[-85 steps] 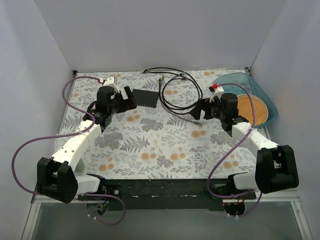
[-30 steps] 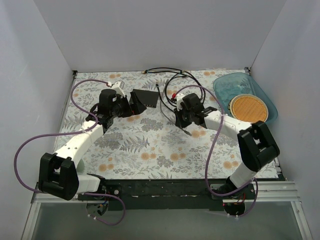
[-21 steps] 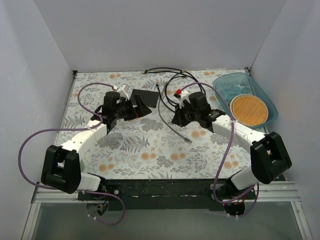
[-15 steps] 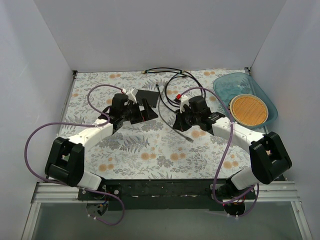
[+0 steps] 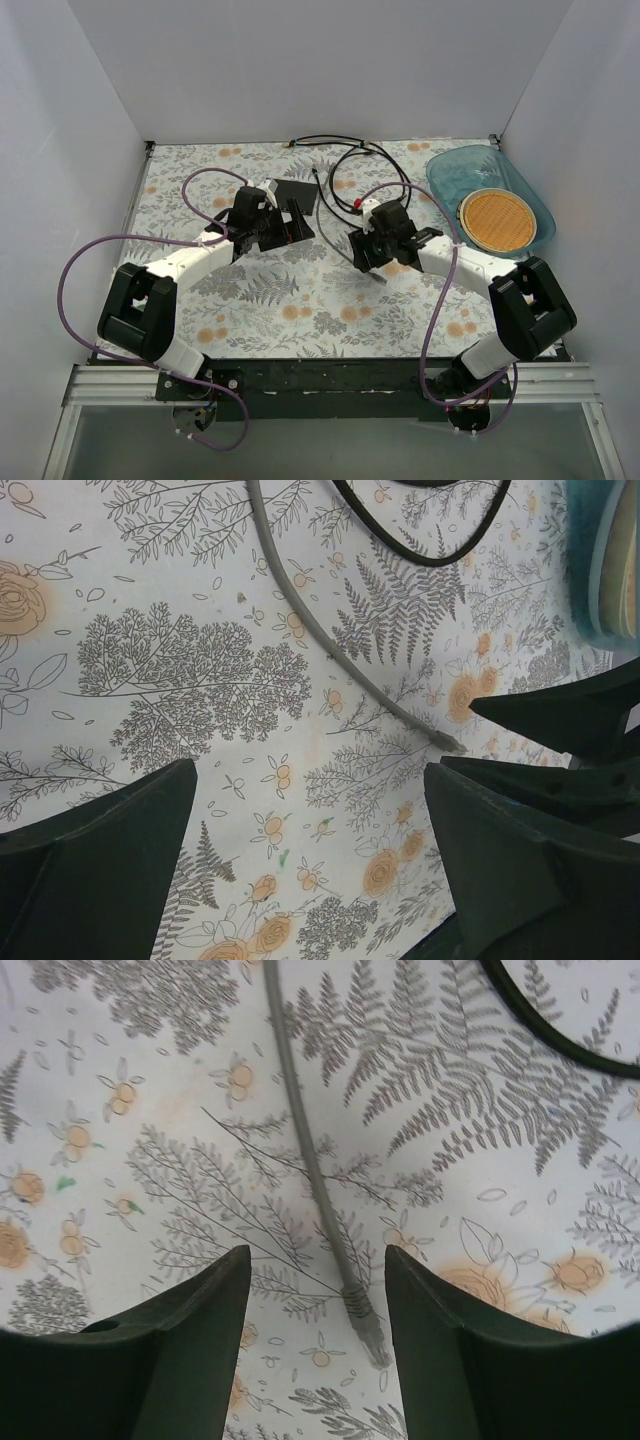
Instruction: Insert the plug into the switch port
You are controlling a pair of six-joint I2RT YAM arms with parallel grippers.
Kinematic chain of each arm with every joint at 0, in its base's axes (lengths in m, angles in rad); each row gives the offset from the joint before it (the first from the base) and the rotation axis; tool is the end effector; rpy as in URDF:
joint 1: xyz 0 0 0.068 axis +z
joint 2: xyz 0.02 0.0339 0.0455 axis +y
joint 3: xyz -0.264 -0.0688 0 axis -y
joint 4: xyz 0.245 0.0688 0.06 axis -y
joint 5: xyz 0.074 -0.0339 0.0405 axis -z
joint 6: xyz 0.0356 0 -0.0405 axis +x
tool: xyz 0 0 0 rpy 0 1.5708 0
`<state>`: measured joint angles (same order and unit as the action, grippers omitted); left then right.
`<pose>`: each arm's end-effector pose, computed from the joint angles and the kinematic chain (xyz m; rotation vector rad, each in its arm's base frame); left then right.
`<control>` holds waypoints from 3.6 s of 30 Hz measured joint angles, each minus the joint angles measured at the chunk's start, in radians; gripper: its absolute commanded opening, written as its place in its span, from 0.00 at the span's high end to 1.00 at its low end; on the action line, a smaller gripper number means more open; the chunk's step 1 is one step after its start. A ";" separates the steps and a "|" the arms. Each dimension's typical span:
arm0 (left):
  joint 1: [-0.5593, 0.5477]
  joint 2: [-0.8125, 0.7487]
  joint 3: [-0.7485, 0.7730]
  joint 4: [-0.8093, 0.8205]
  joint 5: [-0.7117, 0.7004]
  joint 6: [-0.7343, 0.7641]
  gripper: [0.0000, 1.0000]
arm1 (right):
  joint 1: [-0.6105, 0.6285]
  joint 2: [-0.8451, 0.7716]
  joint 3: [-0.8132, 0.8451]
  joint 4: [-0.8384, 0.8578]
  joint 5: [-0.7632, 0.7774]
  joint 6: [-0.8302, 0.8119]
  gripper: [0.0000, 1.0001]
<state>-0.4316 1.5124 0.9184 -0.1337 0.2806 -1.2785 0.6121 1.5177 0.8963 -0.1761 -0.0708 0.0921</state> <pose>0.2884 -0.1437 0.2177 -0.9068 2.4077 -1.1068 0.2577 0.1840 0.2049 -0.6522 2.3165 0.4179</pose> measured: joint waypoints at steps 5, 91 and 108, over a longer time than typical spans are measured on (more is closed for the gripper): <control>-0.001 0.000 0.000 -0.020 -0.016 0.005 0.02 | -0.001 0.000 -0.053 -0.043 0.084 -0.010 0.46; -0.485 -0.177 -0.211 0.522 -0.130 1.157 0.48 | 0.009 -0.268 0.142 -0.300 -0.350 -0.229 0.99; -0.492 -0.079 -0.140 0.516 -0.222 0.984 1.00 | 0.010 -0.414 0.183 -0.256 -0.168 -0.178 0.09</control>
<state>-0.9234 1.4338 0.7788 0.3820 0.0586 -0.2943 0.6224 1.1038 1.0798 -0.4320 -0.2386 -0.0860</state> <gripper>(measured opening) 0.053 0.734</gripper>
